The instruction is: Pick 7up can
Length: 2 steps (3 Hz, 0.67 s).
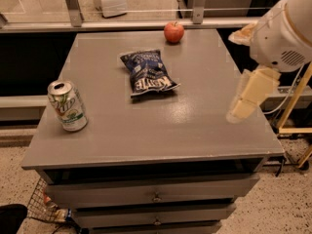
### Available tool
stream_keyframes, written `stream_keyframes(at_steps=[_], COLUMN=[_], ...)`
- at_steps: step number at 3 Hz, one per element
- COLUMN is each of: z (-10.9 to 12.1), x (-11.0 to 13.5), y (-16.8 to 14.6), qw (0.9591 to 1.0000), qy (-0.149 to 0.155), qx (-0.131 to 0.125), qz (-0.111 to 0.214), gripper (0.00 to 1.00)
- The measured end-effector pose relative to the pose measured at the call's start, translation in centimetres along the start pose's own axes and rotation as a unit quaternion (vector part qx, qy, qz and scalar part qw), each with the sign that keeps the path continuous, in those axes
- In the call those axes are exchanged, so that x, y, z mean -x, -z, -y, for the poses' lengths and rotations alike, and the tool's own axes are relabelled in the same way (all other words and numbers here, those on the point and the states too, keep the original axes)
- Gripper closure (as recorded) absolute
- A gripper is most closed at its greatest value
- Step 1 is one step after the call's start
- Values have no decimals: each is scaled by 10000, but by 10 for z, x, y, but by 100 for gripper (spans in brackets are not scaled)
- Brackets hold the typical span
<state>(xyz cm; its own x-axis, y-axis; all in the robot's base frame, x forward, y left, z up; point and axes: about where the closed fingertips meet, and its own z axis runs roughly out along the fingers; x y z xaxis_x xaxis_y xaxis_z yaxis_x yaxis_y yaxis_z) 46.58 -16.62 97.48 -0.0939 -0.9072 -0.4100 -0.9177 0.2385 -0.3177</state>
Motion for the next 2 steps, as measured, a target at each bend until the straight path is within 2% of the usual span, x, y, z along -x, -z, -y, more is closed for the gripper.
stream_keyframes(at_steps=[1, 2], z=[11, 17], x=[39, 60], y=[-27, -57], qw=[9948, 9779], qy=[113, -131], qx=[-10, 250], qz=[1014, 2071], gripper=[0, 0])
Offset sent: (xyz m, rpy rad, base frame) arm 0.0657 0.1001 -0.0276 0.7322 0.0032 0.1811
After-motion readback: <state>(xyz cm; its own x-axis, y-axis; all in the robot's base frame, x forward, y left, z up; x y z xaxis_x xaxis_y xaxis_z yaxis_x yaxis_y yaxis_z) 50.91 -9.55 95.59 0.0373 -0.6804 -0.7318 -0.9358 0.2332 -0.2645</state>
